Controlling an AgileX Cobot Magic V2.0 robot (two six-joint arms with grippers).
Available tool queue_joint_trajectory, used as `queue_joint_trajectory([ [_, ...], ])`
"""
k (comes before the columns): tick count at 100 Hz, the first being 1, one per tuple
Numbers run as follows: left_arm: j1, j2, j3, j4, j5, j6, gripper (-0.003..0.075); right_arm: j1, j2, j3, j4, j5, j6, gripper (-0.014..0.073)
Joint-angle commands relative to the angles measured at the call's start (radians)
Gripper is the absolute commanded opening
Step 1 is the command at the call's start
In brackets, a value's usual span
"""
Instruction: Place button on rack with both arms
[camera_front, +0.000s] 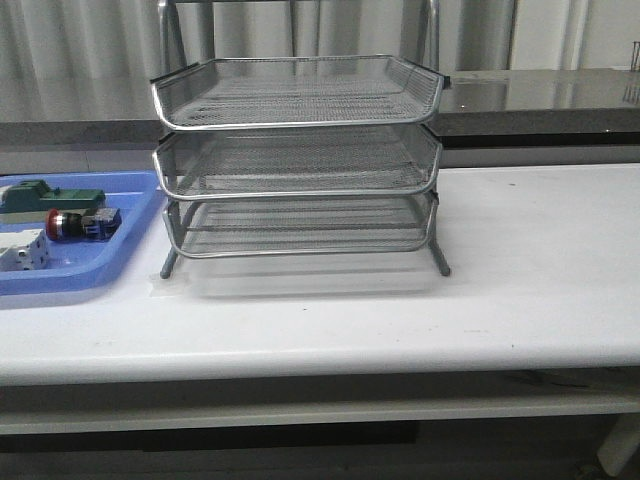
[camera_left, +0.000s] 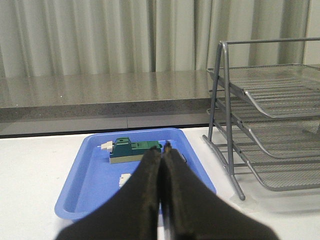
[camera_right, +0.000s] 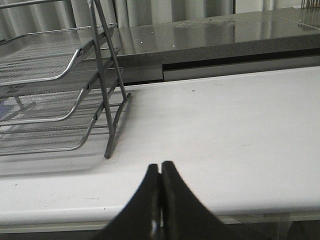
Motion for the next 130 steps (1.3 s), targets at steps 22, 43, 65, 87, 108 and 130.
queue_joint_trajectory([
  [22,0.001,-0.032,0.055,-0.007,-0.075,-0.009,-0.0021,0.0,-0.019,-0.02,-0.008,-0.086,-0.001,-0.0057],
  [43,0.001,-0.032,0.055,-0.007,-0.075,-0.009,-0.0021,0.0,-0.019,-0.02,-0.008,-0.086,-0.001,-0.0057],
  [65,0.001,-0.032,0.055,-0.007,-0.075,-0.009,-0.0021,0.0,-0.019,-0.02,-0.008,-0.098,-0.002,-0.0057],
  [87,0.001,-0.032,0.055,-0.007,-0.075,-0.009,-0.0021,0.0,-0.019,-0.024,-0.008,-0.242,-0.002,-0.0057],
  [108,0.001,-0.032,0.055,-0.007,-0.075,-0.009,-0.0021,0.0,-0.003,-0.119,-0.008,-0.154,-0.002,-0.0057],
  [130,0.001,-0.032,0.055,-0.007,-0.075,-0.009,-0.0021,0.0,0.143,-0.31,-0.008,0.057,-0.002,-0.0057],
])
